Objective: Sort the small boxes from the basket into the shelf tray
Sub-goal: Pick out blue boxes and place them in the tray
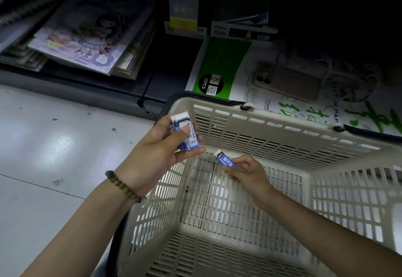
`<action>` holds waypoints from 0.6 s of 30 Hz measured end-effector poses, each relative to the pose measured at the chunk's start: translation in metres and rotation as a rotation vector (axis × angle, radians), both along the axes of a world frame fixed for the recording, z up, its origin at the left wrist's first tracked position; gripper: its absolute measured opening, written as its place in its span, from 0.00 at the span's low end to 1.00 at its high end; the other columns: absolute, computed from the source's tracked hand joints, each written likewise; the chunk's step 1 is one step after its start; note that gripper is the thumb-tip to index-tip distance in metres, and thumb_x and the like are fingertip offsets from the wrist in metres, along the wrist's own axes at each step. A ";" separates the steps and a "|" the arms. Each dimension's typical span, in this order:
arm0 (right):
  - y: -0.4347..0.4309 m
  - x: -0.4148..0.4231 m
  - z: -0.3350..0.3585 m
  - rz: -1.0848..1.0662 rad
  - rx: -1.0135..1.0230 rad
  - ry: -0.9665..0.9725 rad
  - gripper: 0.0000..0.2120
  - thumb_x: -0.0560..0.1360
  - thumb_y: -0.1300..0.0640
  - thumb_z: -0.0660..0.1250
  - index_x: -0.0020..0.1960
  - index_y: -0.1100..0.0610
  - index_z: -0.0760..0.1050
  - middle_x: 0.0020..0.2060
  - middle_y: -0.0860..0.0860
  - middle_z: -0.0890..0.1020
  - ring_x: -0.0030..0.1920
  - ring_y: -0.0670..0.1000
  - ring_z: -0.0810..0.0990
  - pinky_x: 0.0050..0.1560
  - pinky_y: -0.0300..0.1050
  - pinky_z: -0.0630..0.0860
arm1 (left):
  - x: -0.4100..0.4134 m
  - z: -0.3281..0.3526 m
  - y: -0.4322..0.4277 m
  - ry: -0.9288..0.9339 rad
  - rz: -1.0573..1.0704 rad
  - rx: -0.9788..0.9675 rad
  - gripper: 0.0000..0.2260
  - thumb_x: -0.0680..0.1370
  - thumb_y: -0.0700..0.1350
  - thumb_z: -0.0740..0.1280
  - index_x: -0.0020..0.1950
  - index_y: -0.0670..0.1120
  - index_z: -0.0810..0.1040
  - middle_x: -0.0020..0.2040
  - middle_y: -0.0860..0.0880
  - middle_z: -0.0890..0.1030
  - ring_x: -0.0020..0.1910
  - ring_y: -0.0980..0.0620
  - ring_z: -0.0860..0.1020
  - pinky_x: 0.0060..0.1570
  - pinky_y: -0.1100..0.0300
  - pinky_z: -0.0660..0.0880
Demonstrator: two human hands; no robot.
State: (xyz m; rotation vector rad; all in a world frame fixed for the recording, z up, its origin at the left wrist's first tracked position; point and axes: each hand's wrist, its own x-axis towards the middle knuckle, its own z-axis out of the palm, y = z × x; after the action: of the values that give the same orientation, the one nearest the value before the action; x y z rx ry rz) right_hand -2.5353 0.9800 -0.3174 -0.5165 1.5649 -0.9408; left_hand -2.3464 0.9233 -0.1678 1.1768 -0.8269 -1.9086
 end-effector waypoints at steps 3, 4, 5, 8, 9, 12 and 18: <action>0.017 -0.028 0.057 0.016 -0.028 -0.201 0.14 0.61 0.62 0.76 0.39 0.57 0.72 0.39 0.54 0.84 0.37 0.46 0.83 0.37 0.36 0.78 | -0.021 0.007 0.003 0.041 -0.007 0.089 0.11 0.79 0.36 0.56 0.58 0.40 0.73 0.46 0.44 0.79 0.46 0.47 0.78 0.41 0.56 0.81; 0.022 -0.036 0.078 0.031 -0.048 -0.243 0.14 0.59 0.59 0.76 0.38 0.56 0.72 0.39 0.53 0.83 0.38 0.47 0.83 0.38 0.37 0.79 | -0.028 0.011 0.004 0.057 -0.013 0.123 0.10 0.79 0.37 0.56 0.57 0.40 0.73 0.47 0.43 0.79 0.47 0.46 0.78 0.42 0.55 0.81; 0.027 -0.045 0.099 0.040 -0.072 -0.264 0.13 0.59 0.56 0.76 0.36 0.55 0.72 0.38 0.53 0.83 0.39 0.46 0.82 0.39 0.37 0.79 | -0.036 0.016 0.005 0.064 -0.029 0.148 0.10 0.79 0.38 0.56 0.57 0.40 0.73 0.48 0.42 0.79 0.47 0.45 0.78 0.42 0.53 0.80; 0.035 -0.065 0.157 -0.006 -0.152 -0.260 0.09 0.60 0.54 0.74 0.35 0.52 0.75 0.35 0.50 0.81 0.36 0.42 0.80 0.38 0.35 0.78 | -0.059 0.036 0.012 0.095 -0.125 0.185 0.17 0.76 0.43 0.60 0.63 0.38 0.71 0.50 0.40 0.78 0.47 0.43 0.78 0.44 0.51 0.80; 0.037 -0.069 0.174 -0.025 -0.183 -0.253 0.08 0.61 0.55 0.73 0.37 0.53 0.75 0.35 0.49 0.81 0.36 0.42 0.80 0.37 0.34 0.78 | -0.066 0.044 0.015 0.124 -0.158 0.188 0.22 0.73 0.45 0.62 0.64 0.37 0.70 0.51 0.39 0.77 0.47 0.44 0.78 0.45 0.51 0.80; 0.039 -0.073 0.219 -0.026 -0.264 -0.190 0.09 0.64 0.58 0.71 0.43 0.57 0.75 0.38 0.52 0.84 0.38 0.44 0.82 0.39 0.34 0.78 | -0.087 0.073 0.024 0.177 -0.282 0.119 0.28 0.68 0.50 0.66 0.65 0.38 0.70 0.57 0.40 0.78 0.52 0.45 0.80 0.46 0.54 0.81; 0.048 -0.063 0.288 -0.079 -0.348 -0.062 0.07 0.64 0.61 0.73 0.43 0.58 0.81 0.38 0.55 0.86 0.37 0.47 0.84 0.38 0.32 0.77 | -0.106 0.136 0.033 0.078 -0.357 -0.131 0.09 0.76 0.38 0.63 0.55 0.44 0.72 0.49 0.43 0.81 0.42 0.50 0.82 0.45 0.57 0.80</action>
State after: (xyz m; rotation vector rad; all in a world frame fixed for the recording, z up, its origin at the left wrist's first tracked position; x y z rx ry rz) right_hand -2.5985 1.0281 -0.0294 -0.6644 1.3799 -1.2885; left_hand -2.4520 0.9559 -0.0319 0.9151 -1.1621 -2.1301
